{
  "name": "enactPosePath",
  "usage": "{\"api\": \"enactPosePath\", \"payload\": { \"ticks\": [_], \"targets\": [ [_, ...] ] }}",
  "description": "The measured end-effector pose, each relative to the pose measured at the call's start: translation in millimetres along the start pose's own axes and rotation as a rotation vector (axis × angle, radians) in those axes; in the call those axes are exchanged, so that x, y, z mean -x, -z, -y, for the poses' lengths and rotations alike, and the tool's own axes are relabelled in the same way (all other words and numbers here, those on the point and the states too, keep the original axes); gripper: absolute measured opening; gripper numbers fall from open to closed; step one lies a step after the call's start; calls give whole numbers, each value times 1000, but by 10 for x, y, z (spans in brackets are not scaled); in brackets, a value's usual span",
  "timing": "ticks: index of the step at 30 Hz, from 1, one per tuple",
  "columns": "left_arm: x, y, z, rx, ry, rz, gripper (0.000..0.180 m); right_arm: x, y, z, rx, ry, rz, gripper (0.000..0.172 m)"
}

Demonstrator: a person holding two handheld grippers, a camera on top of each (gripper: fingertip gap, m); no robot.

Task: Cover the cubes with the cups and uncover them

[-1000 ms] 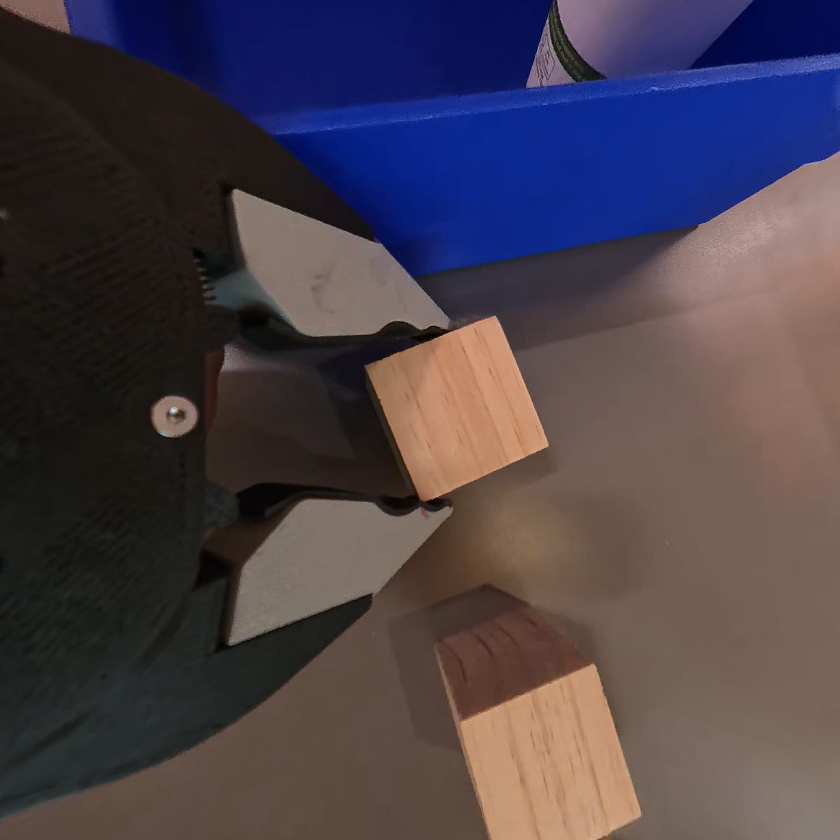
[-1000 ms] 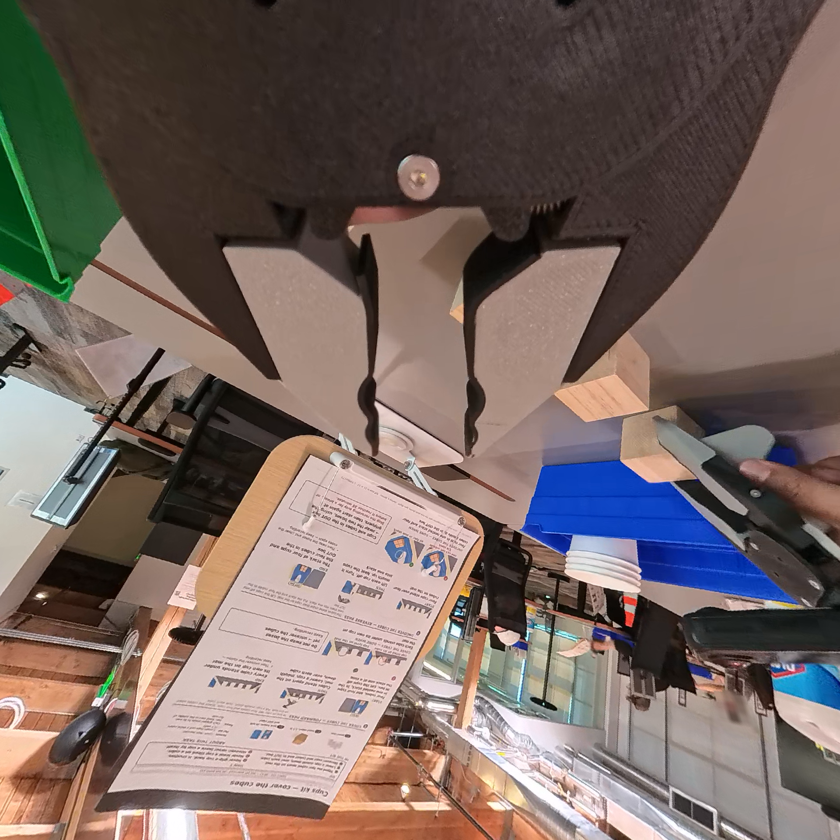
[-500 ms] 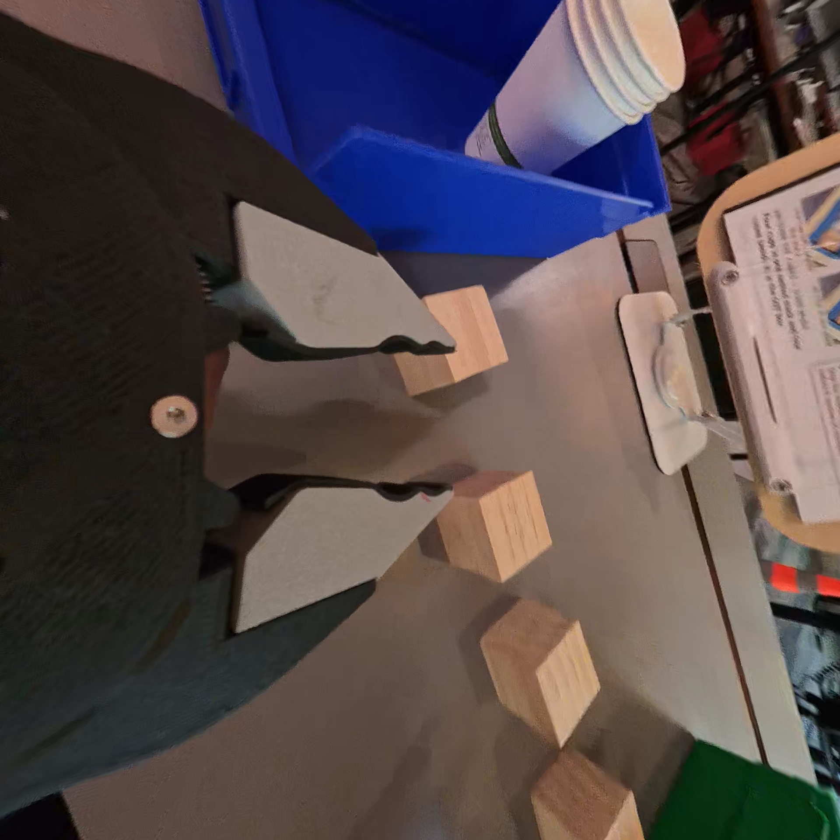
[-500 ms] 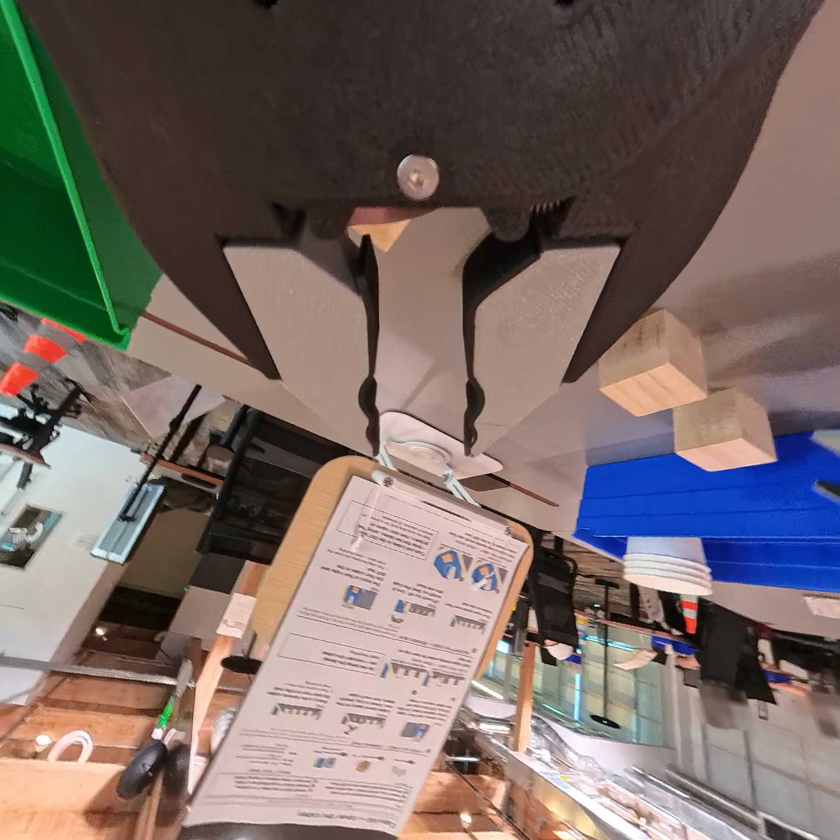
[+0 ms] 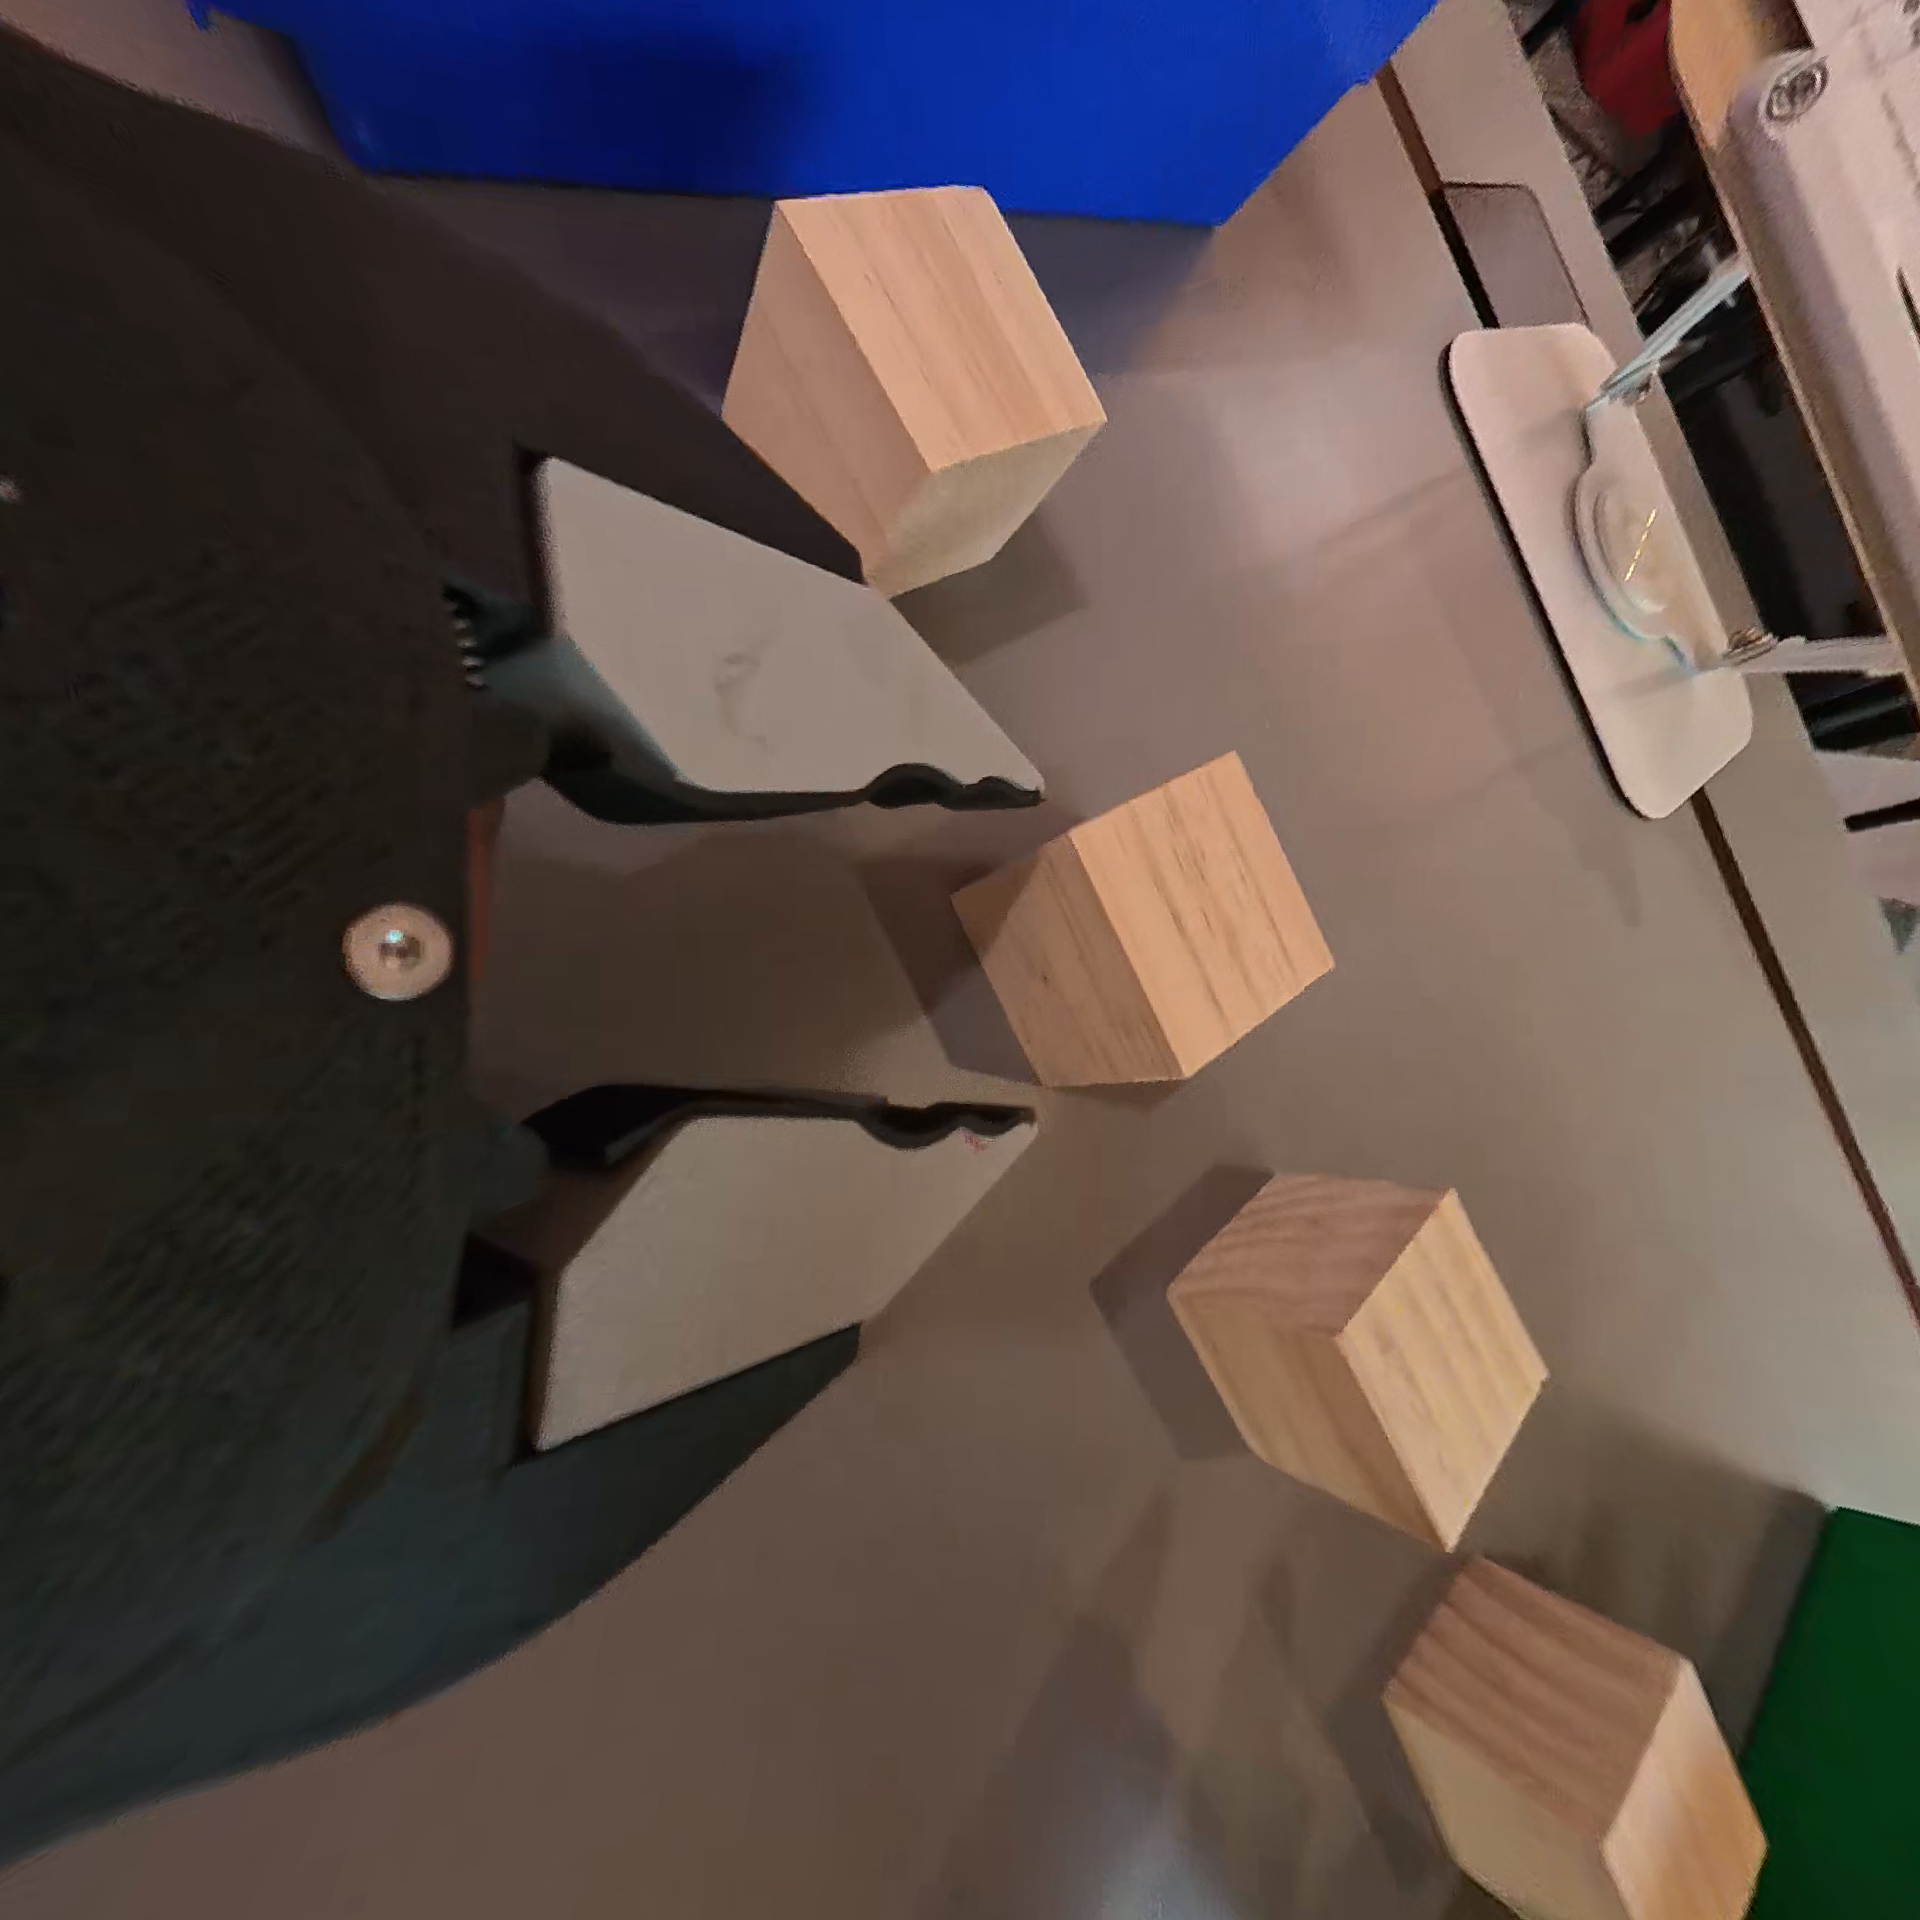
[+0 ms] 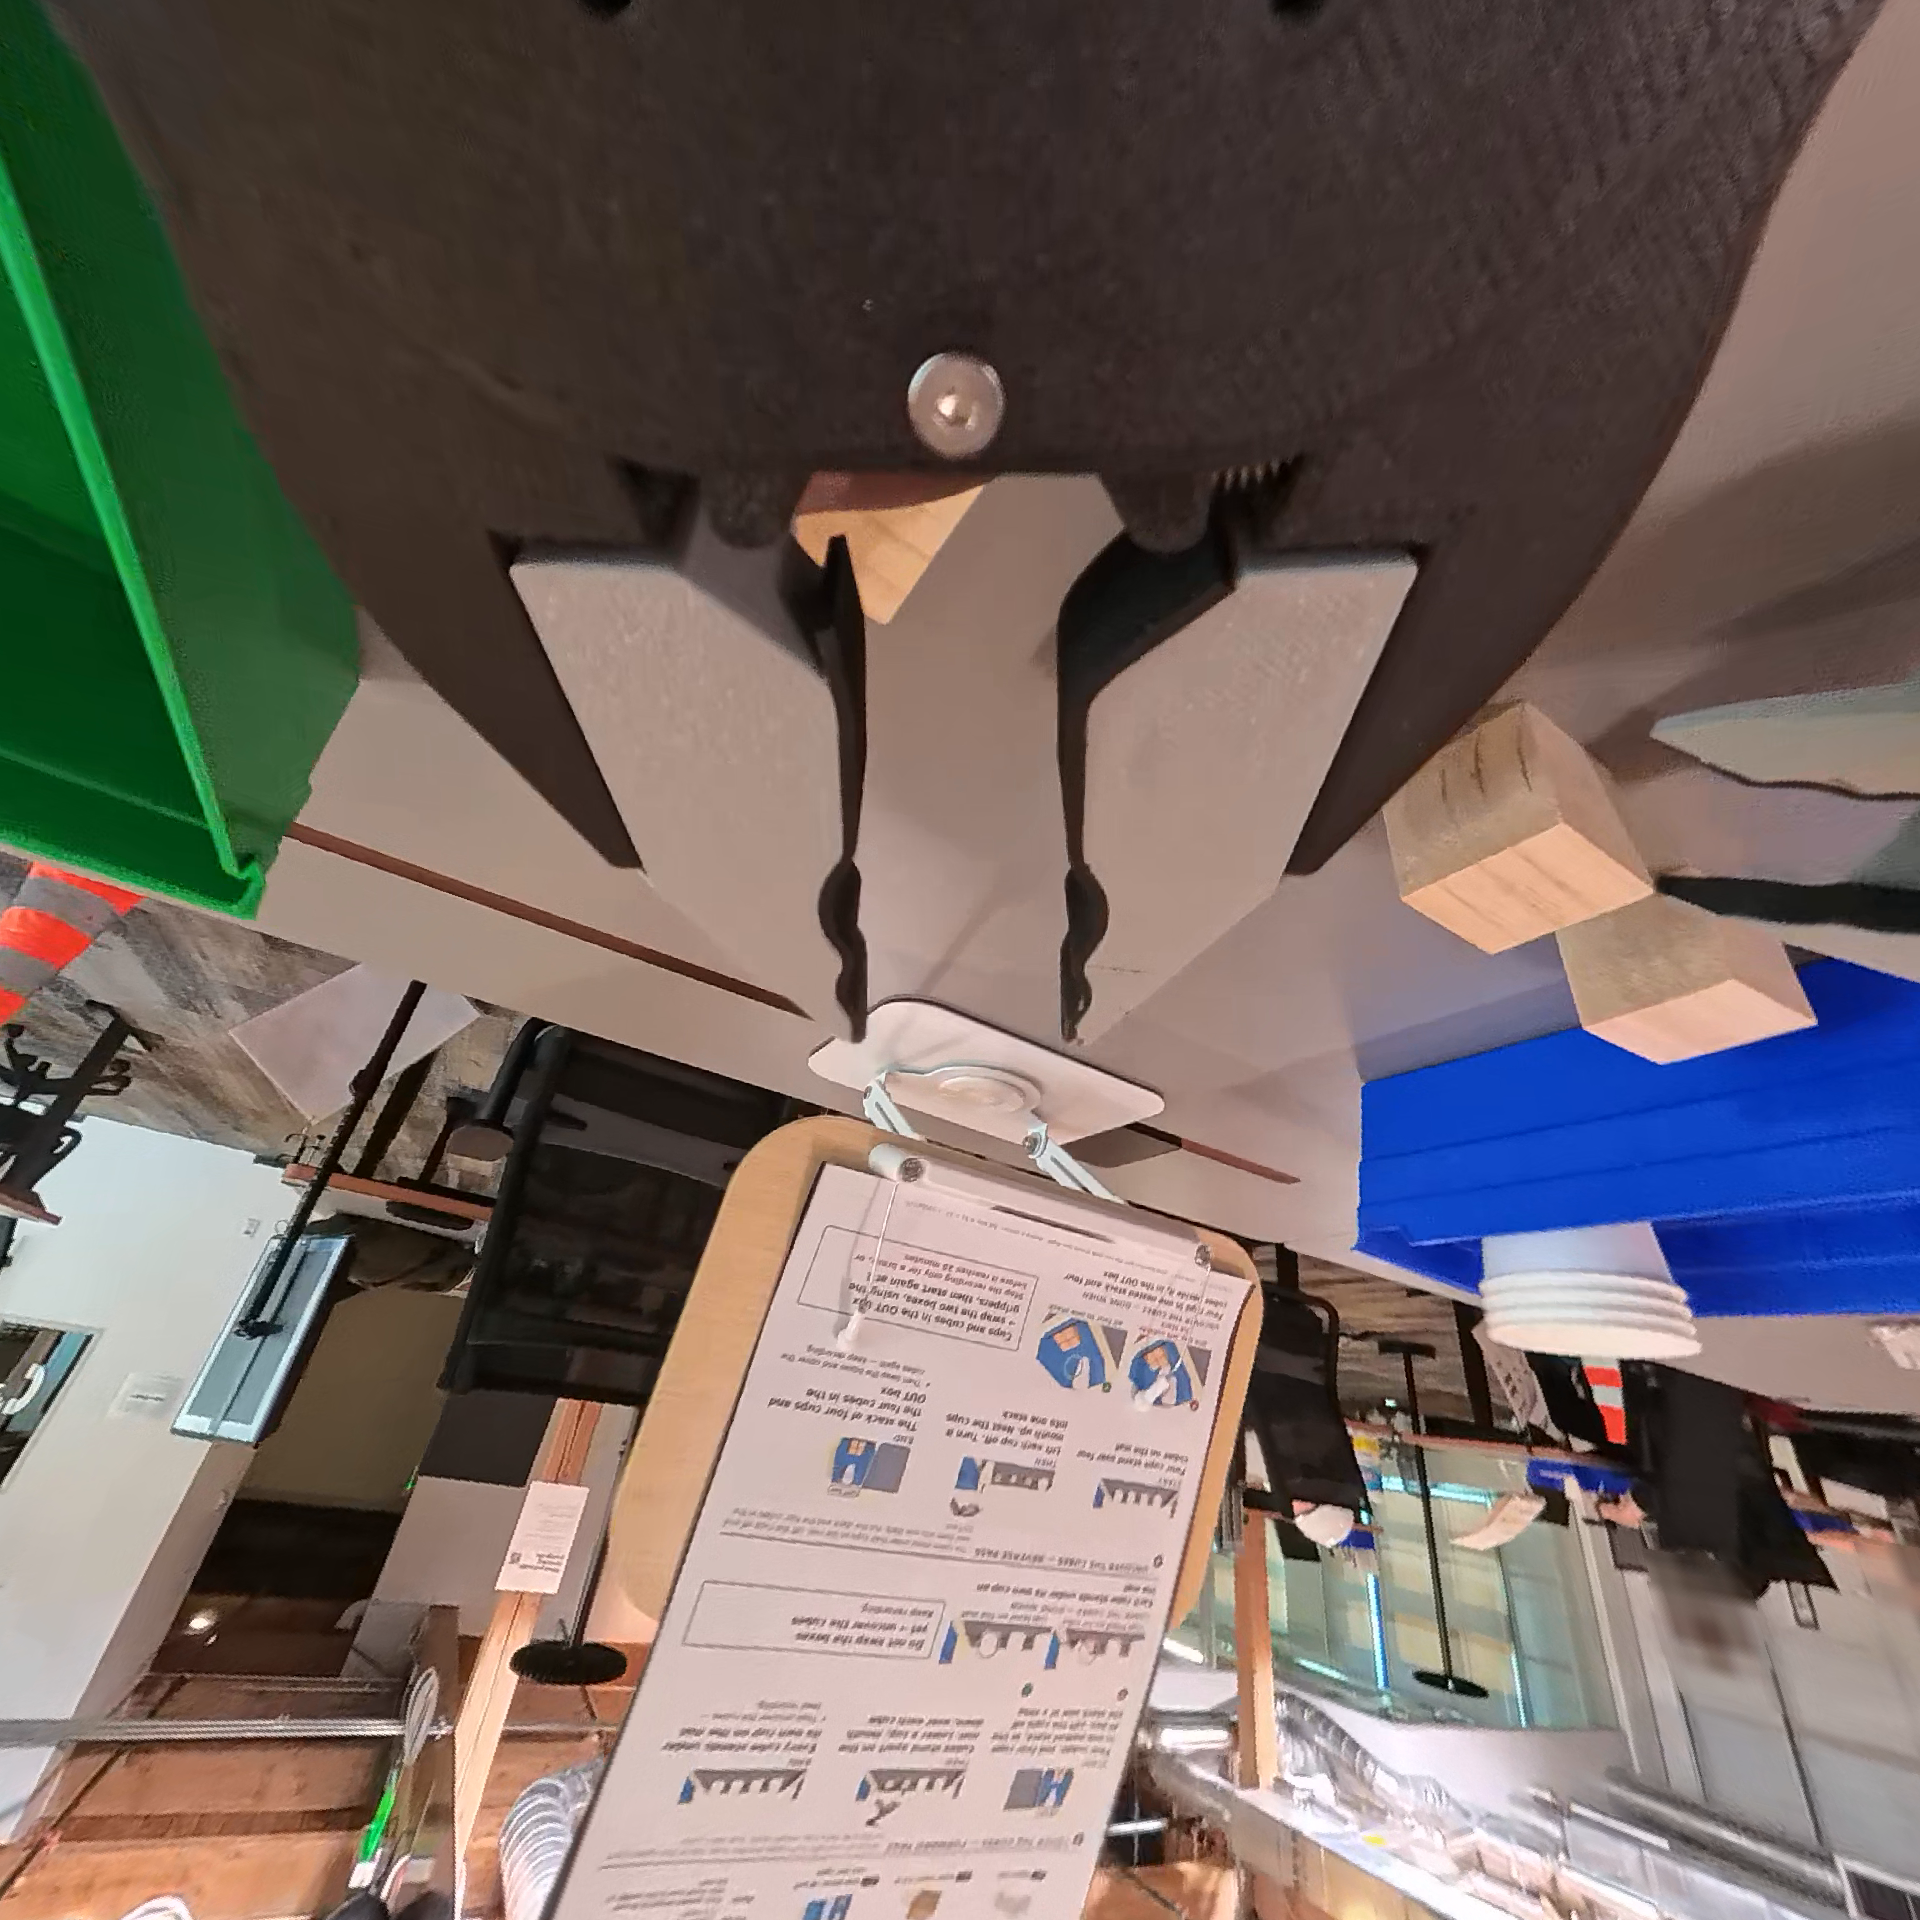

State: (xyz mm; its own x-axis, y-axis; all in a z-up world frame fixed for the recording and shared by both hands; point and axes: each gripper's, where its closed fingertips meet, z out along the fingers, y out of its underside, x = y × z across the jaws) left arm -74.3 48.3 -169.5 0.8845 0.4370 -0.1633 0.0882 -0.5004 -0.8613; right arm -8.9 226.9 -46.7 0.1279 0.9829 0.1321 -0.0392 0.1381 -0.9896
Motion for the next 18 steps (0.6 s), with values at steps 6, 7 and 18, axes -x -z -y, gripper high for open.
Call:
{"api": "enactPosePath", "payload": {
  "ticks": [6,7,18],
  "targets": [
    [69,73,167,-124,-28,59,49,75,-64,-136,60,67,-19,34],
    [109,103,210,-160,-14,73,47,78,-72,-155,69,69,-22,34],
    [305,223,338,-286,81,117,43,225,-125,-240,97,69,21,33]
  ]
}}
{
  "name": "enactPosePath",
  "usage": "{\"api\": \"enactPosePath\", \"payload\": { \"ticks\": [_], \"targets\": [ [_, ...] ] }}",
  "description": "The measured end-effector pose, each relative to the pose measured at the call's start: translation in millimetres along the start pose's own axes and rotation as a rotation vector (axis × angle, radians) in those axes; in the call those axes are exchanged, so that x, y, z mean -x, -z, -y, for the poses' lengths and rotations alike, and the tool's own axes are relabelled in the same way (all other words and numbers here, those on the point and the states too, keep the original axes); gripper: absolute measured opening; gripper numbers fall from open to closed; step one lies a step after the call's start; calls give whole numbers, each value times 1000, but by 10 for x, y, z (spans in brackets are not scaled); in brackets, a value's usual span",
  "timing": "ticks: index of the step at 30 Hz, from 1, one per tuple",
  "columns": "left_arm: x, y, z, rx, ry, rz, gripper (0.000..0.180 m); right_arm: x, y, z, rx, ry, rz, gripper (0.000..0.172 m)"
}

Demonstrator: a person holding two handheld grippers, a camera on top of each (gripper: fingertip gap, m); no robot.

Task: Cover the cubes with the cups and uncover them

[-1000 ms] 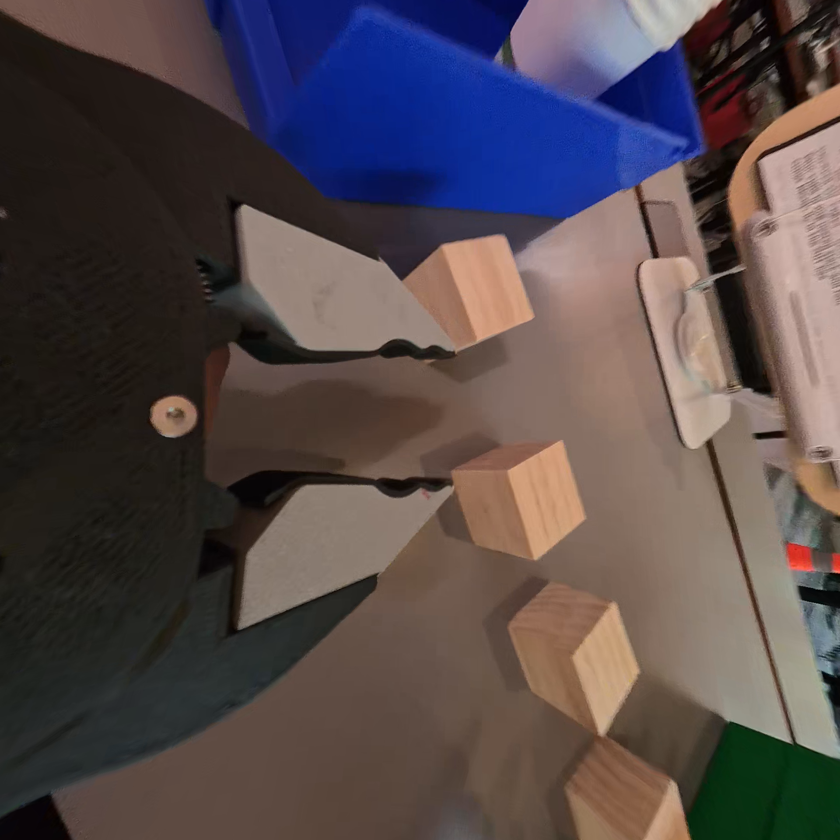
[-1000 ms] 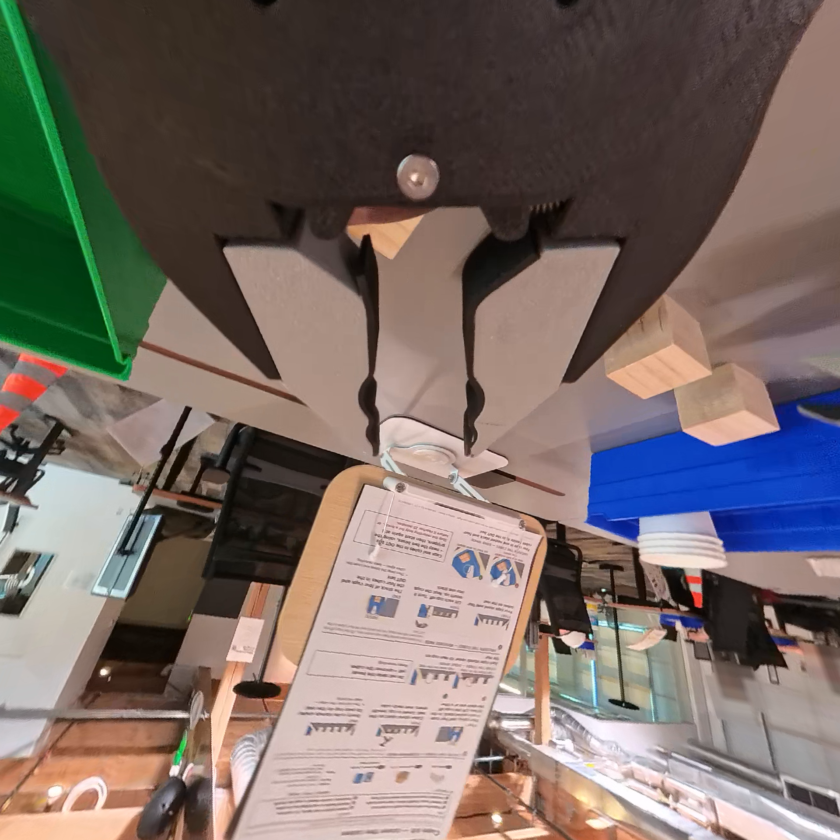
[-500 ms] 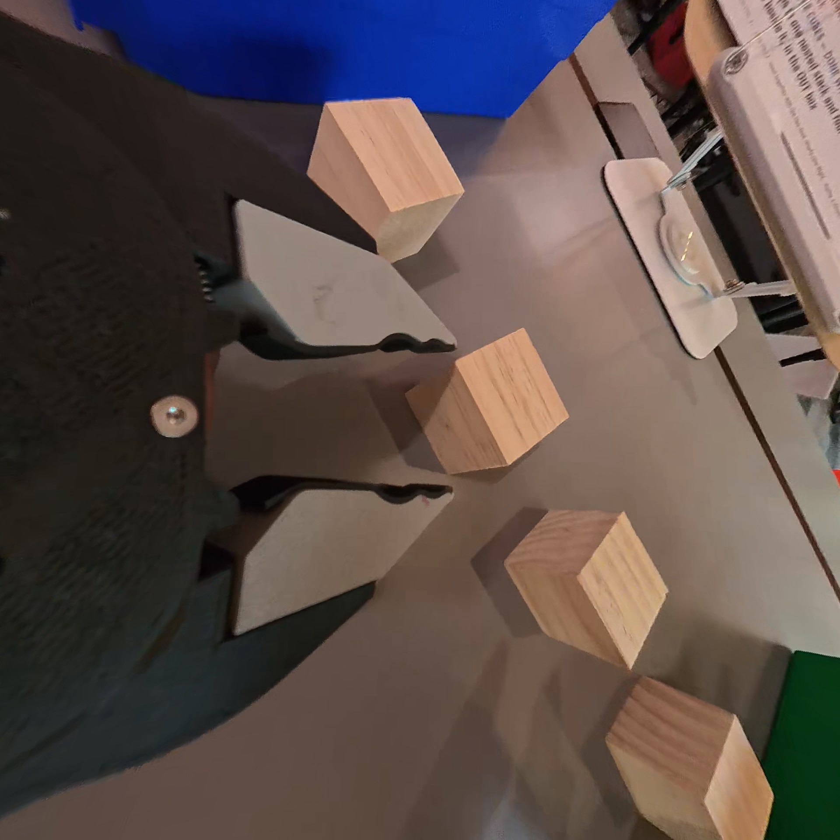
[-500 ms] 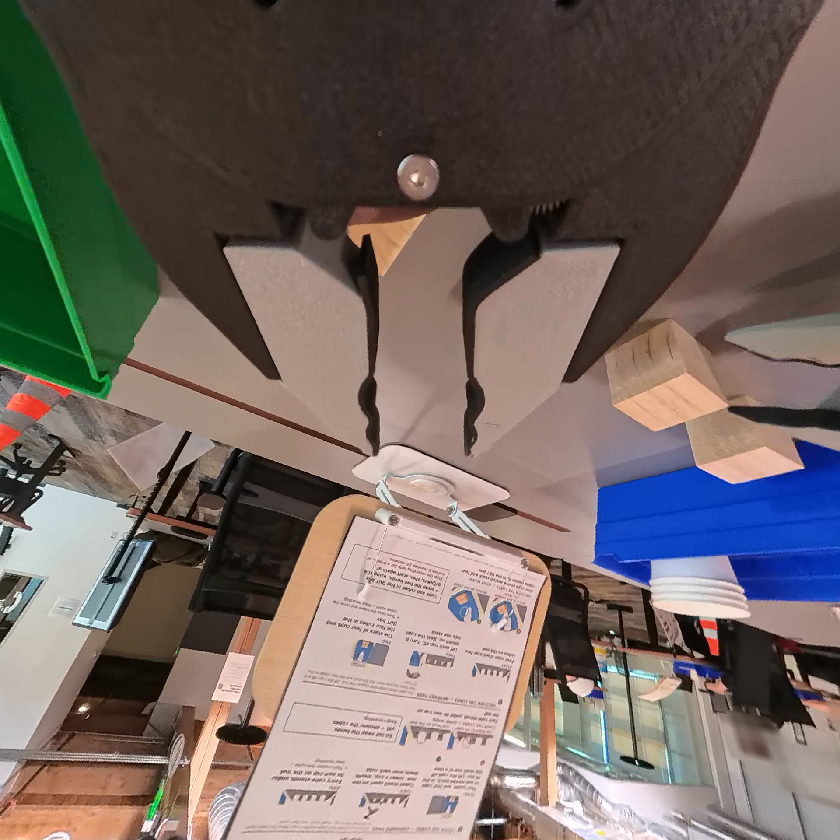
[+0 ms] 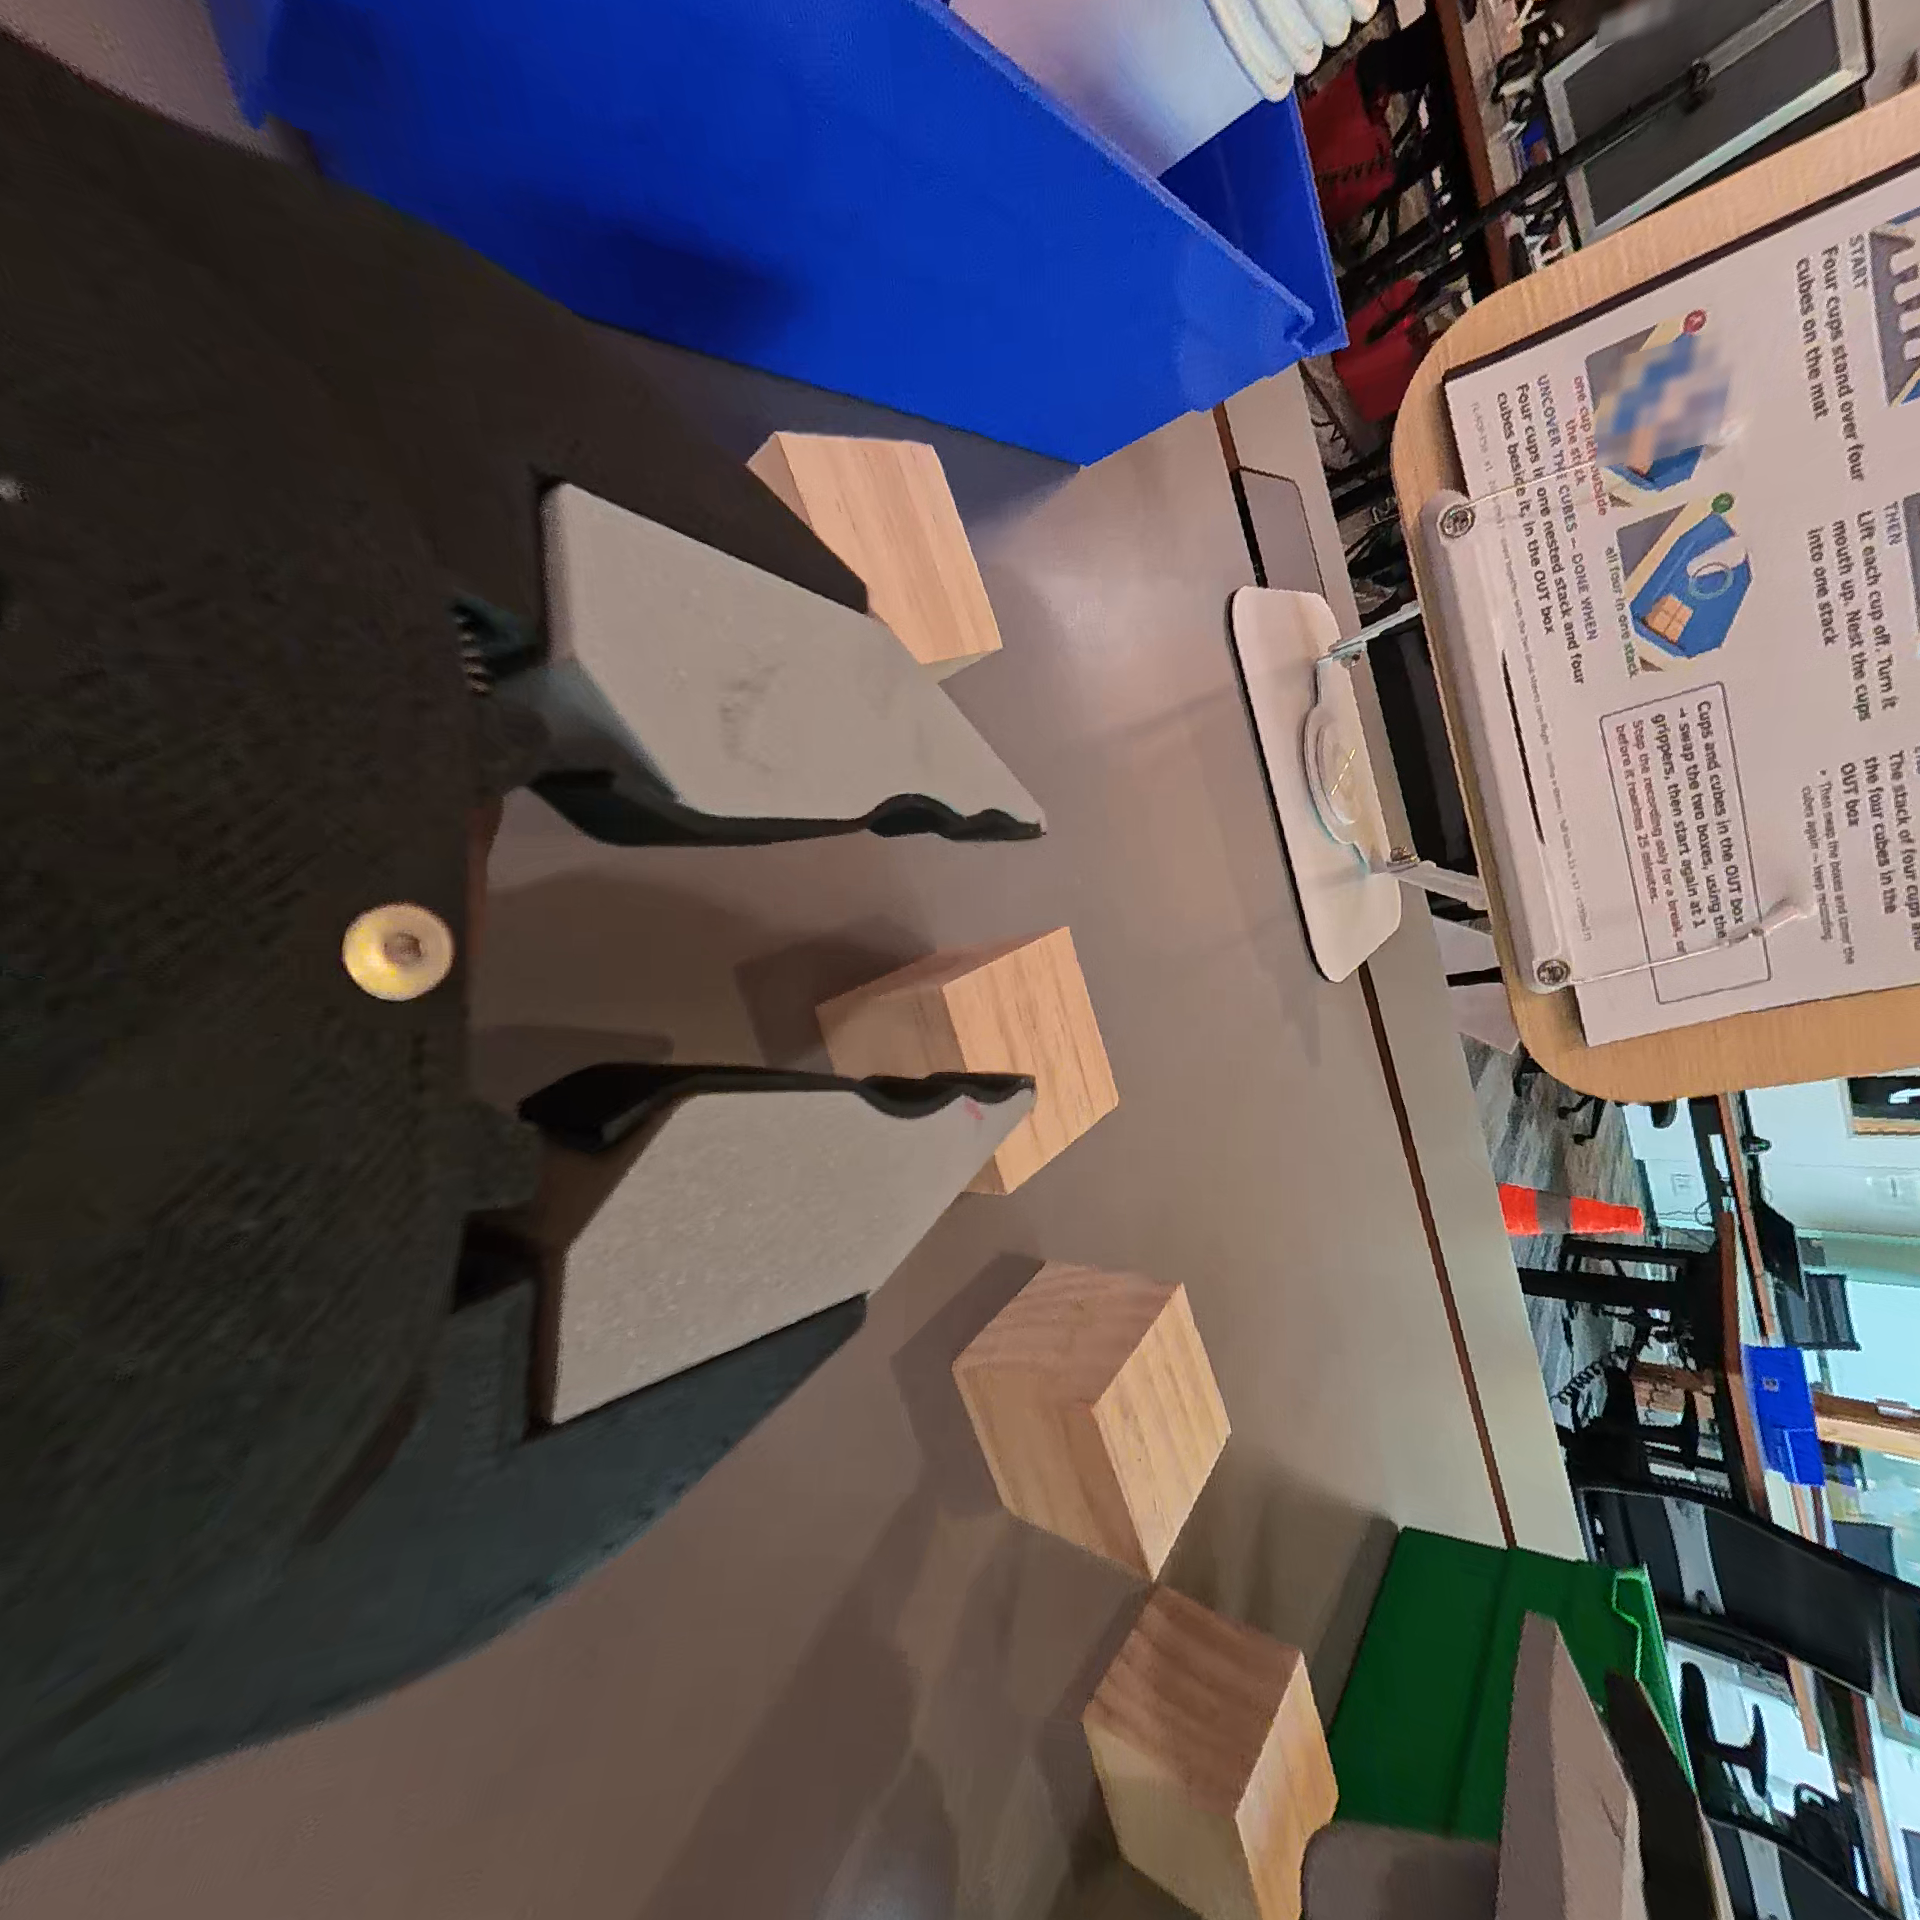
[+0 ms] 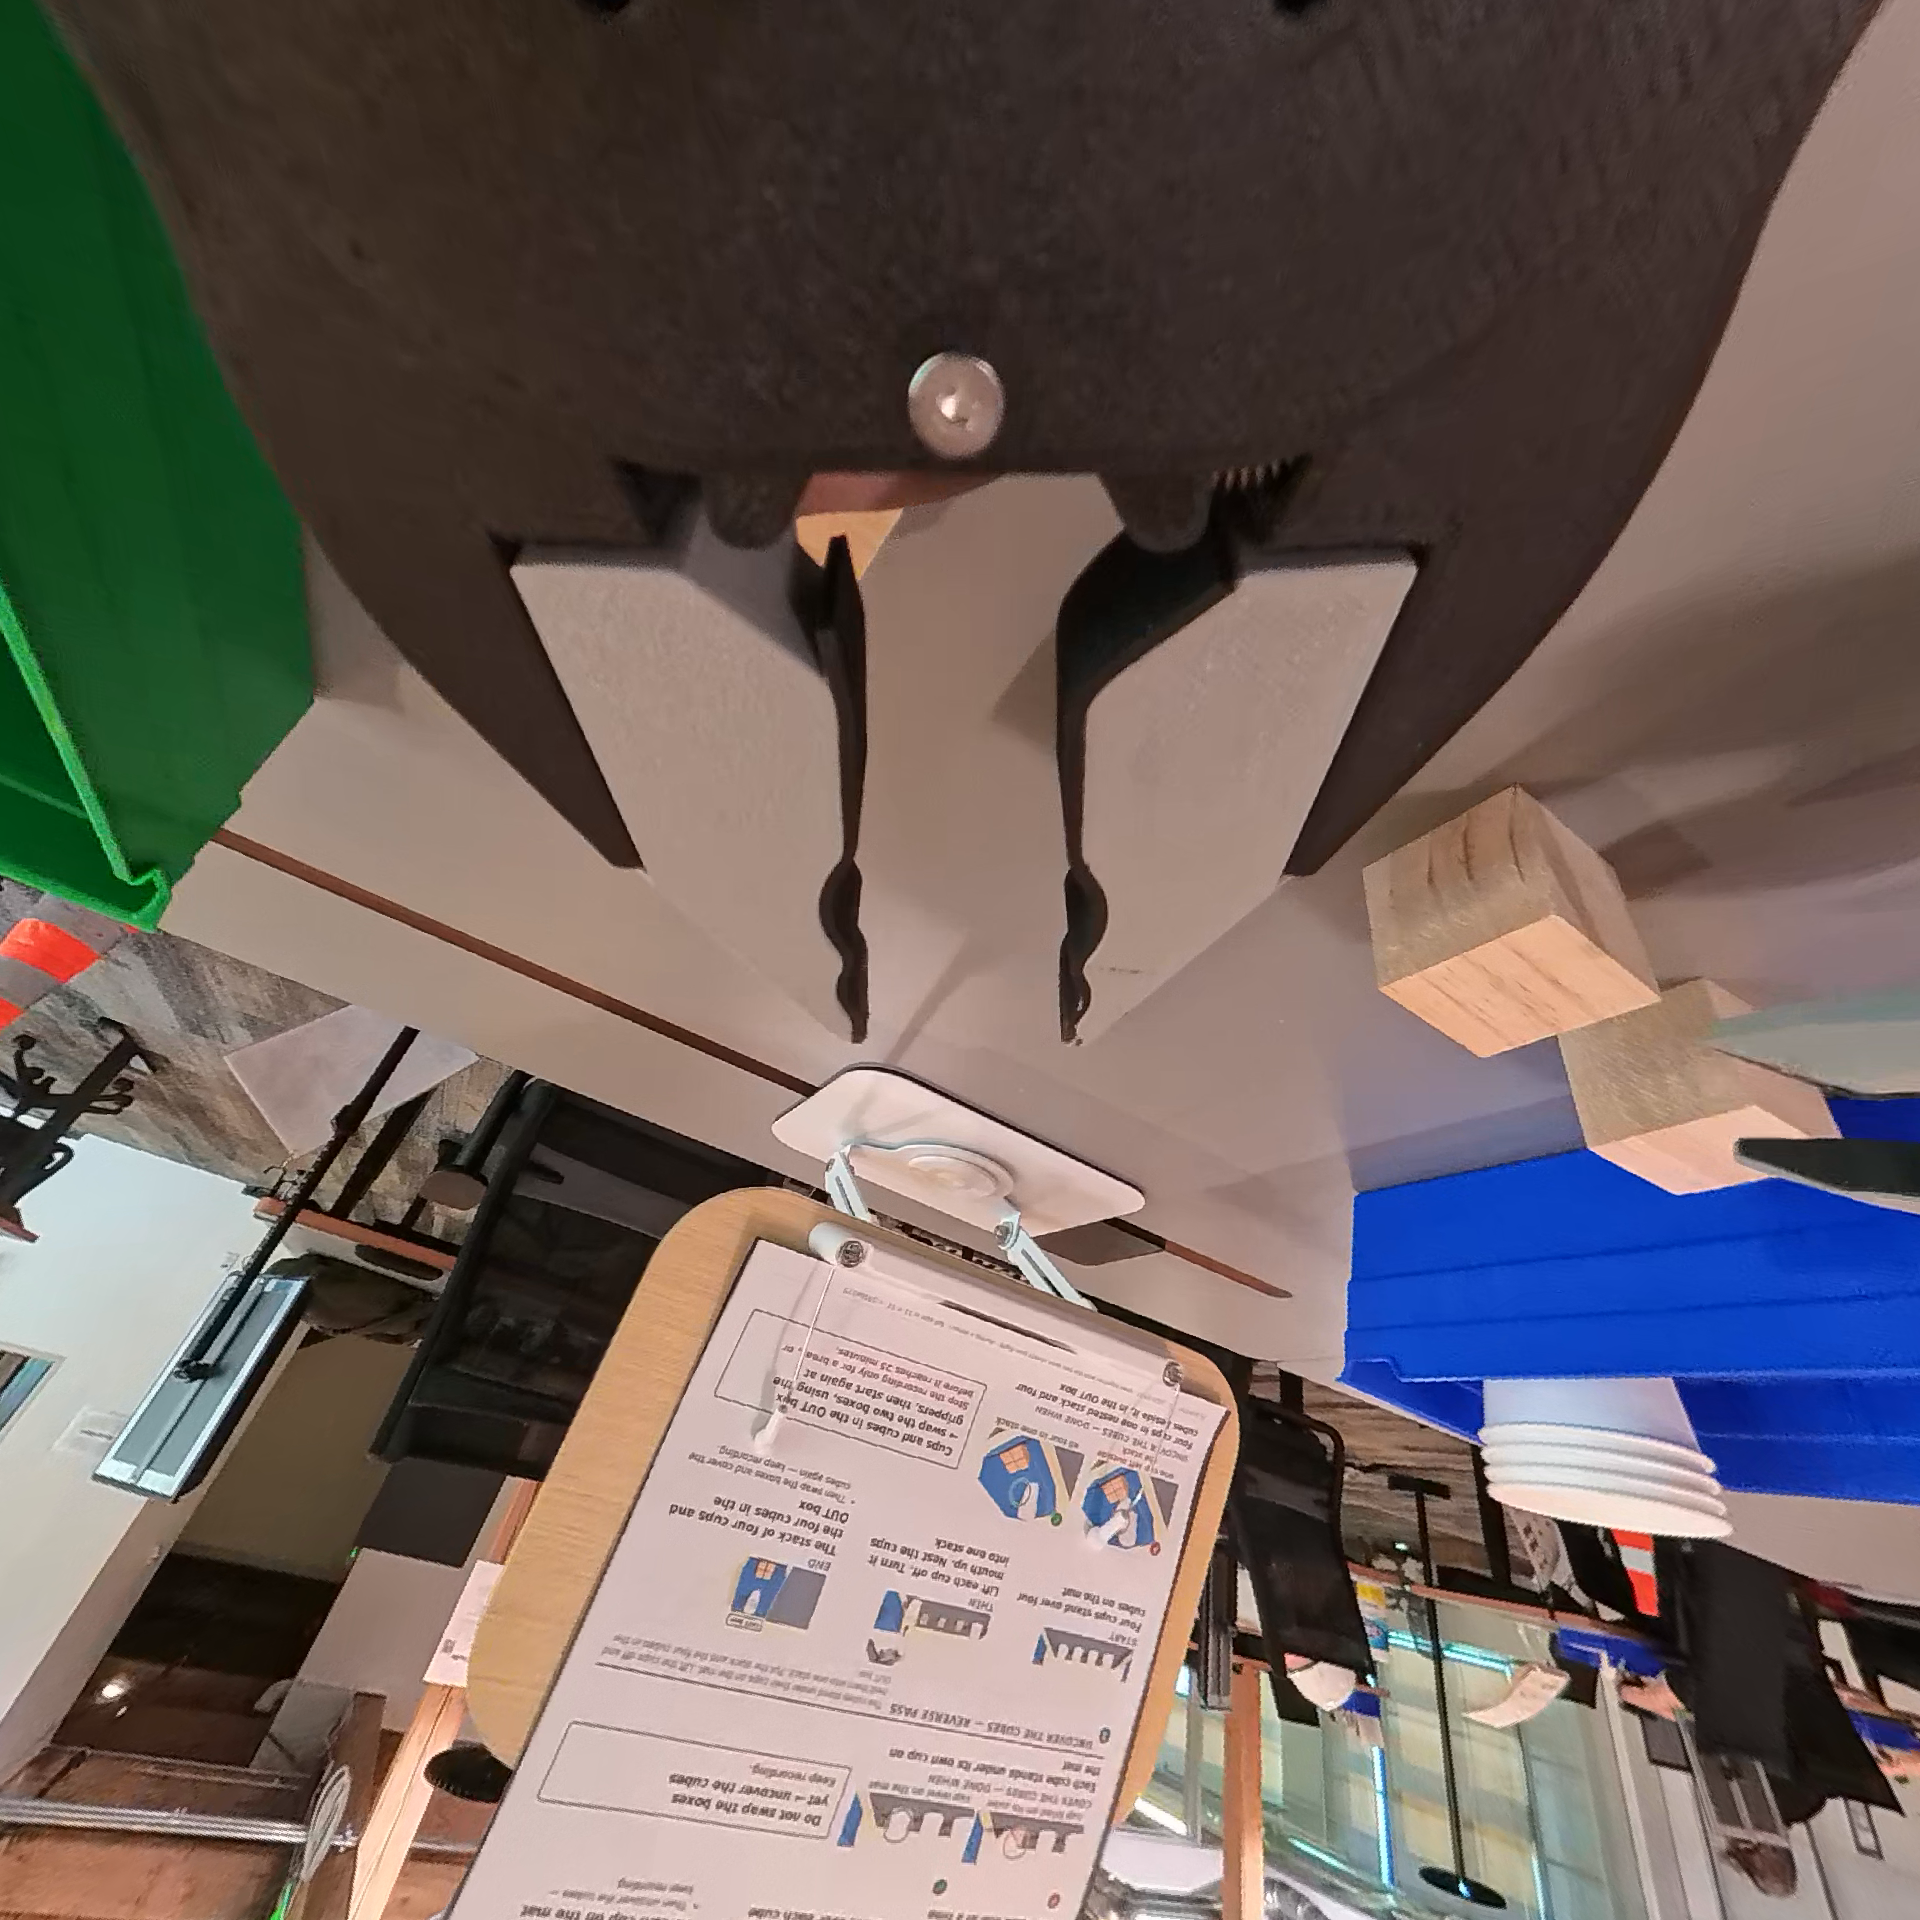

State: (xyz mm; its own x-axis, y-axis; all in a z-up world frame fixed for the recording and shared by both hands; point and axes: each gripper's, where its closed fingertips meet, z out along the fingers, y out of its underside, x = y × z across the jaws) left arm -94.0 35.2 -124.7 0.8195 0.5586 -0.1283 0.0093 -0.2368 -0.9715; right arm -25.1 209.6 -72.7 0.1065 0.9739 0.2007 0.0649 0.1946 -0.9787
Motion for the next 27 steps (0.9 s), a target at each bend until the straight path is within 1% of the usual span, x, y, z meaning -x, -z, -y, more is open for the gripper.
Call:
{"api": "enactPosePath", "payload": {
  "ticks": [4,6,8,9,11,13,16,18,19,20,22,23,25,27],
  "targets": [
    [151,39,53,-47,52,57,43,15,5,7,-4,8,4,33],
    [267,101,107,-99,80,102,36,10,8,13,-6,5,3,33],
    [437,201,155,-154,66,192,26,6,15,26,-11,4,2,33],
    [506,252,160,-166,52,226,25,0,17,27,-13,5,0,33],
    [646,359,96,-121,31,271,28,-10,11,5,-6,6,-2,33],
    [797,494,79,-91,45,295,39,3,-5,-25,7,-4,10,33],
    [1177,680,66,-58,46,398,49,79,-8,3,0,-20,43,34],
    [1407,689,-30,-14,58,439,50,124,1,23,-6,12,44,34],
    [1488,637,-135,41,67,436,53,141,9,32,-10,37,41,34],
    [1554,565,-255,101,70,428,52,155,18,41,-15,61,36,34],
    [1678,436,-481,207,54,426,32,171,33,56,-24,95,30,33],
    [1725,406,-472,194,39,434,31,173,36,56,-26,102,30,33],
    [1799,386,-479,198,48,461,10,167,36,46,-24,102,30,34],
    [1866,357,-476,181,95,456,8,150,30,31,-19,91,31,34]
  ]
}}
